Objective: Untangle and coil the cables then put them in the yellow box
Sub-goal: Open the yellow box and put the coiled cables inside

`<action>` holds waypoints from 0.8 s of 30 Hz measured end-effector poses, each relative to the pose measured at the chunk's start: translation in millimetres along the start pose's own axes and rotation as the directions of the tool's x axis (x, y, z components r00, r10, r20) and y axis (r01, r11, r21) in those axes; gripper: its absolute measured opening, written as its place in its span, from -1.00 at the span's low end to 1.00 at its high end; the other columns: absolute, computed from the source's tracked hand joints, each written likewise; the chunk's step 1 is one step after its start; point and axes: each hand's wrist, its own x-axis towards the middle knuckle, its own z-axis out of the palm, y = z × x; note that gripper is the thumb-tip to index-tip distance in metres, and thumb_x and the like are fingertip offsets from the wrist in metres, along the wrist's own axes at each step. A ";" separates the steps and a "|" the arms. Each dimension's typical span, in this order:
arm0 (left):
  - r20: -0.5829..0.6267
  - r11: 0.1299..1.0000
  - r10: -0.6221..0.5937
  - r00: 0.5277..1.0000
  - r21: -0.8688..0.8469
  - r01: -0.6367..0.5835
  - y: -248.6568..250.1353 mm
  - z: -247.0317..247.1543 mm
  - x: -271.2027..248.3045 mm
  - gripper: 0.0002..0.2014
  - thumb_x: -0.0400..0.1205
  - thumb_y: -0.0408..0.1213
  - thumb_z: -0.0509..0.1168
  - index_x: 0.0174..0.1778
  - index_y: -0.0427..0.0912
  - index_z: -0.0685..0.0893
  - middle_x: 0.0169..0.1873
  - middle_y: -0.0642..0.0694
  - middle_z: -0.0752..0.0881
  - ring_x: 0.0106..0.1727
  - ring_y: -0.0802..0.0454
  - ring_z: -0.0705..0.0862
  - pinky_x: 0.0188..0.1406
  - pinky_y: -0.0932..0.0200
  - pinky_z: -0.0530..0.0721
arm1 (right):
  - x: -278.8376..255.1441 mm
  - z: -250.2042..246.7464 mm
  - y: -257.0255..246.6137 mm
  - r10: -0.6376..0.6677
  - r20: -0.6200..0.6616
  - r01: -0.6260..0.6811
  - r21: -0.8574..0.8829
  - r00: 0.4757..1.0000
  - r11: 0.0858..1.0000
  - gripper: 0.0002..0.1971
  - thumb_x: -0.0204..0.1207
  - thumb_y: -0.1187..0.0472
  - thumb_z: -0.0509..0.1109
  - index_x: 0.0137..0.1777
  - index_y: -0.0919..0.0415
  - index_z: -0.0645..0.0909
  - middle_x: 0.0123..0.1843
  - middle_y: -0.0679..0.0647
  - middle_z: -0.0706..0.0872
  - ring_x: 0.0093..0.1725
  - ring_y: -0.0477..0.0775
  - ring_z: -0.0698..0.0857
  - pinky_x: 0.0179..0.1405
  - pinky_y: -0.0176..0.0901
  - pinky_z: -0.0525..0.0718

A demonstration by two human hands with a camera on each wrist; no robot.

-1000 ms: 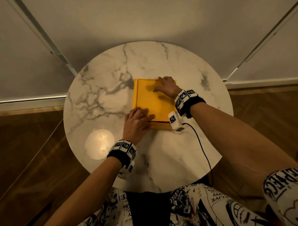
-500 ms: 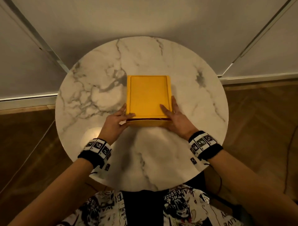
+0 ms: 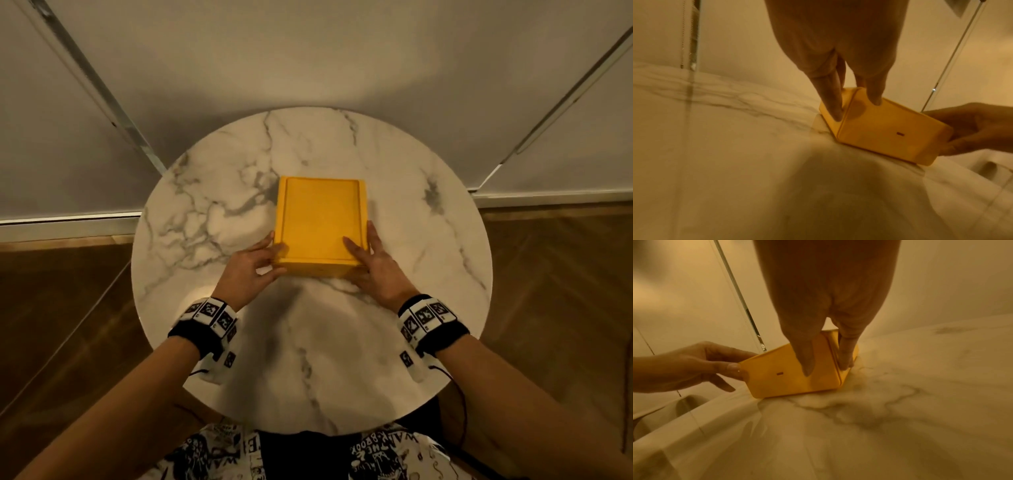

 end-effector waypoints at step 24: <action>-0.016 0.760 -0.576 0.817 -0.377 0.529 -43.1 -38.5 82.3 -0.60 0.68 0.02 0.28 0.36 -0.10 0.64 0.01 -0.14 0.75 0.03 -0.17 0.76 -0.20 0.02 0.72 | 125.4 -14.0 -22.7 0.113 0.068 -0.131 0.612 0.991 0.780 -0.39 0.62 0.13 0.38 0.63 0.09 0.26 0.51 0.11 0.52 0.43 0.16 0.55 0.41 0.16 0.57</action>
